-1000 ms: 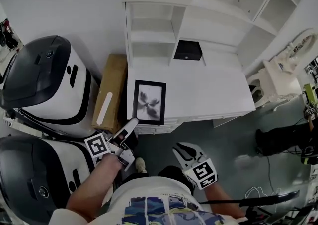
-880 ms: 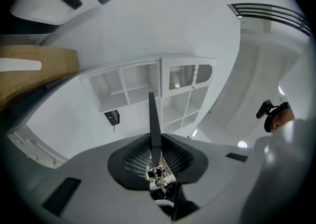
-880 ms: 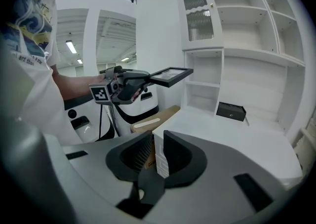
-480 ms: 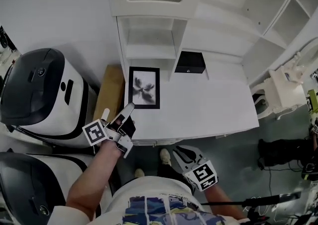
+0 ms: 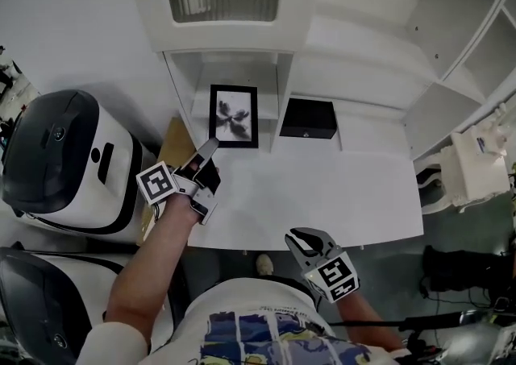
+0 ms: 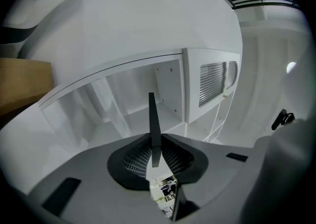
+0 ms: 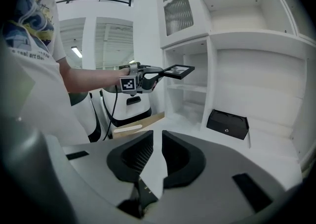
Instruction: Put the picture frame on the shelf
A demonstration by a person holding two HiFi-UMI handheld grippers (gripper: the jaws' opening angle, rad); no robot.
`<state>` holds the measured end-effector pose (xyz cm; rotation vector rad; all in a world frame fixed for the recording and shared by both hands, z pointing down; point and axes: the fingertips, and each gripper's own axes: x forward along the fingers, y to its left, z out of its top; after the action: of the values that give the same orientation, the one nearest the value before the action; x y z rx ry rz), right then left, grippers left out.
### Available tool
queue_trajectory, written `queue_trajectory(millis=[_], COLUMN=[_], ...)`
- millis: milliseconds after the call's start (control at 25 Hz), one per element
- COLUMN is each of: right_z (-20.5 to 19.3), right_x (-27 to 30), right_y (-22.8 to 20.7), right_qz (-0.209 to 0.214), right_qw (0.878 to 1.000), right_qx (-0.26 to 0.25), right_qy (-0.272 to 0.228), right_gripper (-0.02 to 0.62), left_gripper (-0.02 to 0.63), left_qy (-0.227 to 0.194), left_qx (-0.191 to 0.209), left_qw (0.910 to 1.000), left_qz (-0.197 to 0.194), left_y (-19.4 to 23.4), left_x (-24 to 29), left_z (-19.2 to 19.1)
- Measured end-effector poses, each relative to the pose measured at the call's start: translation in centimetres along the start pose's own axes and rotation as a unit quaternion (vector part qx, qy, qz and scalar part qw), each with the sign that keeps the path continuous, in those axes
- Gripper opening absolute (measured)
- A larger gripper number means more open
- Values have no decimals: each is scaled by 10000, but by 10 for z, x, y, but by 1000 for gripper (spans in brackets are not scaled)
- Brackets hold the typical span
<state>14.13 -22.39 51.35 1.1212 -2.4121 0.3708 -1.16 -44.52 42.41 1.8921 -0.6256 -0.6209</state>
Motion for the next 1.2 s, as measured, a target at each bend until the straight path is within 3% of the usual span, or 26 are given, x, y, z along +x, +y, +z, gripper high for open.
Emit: queue_trajectory(millis=[440,920,1080,1200], right_z=[-10,-19,-23,-24], right_x=[-11,-23,-25,-24], right_y=[-68,-108,-114,-115], right_qz=[46,24,25,59], right_qw=[10000,10000,9999,9999], right_qx=[42,94,132,133], right_qy=[59,8,-7,-20], right_gripper=[72,72,72,72], left_gripper=[74,74,81,89], left_qy=[1,84,356,542], left_qx=[409,430,404,635], left_qw=[9981,9946,9917,9871], left_qz=[470,942,1166,1363], left_y=[39,74,82,84], left_x=[96,135,138,139], left_z=[22,21,21,22])
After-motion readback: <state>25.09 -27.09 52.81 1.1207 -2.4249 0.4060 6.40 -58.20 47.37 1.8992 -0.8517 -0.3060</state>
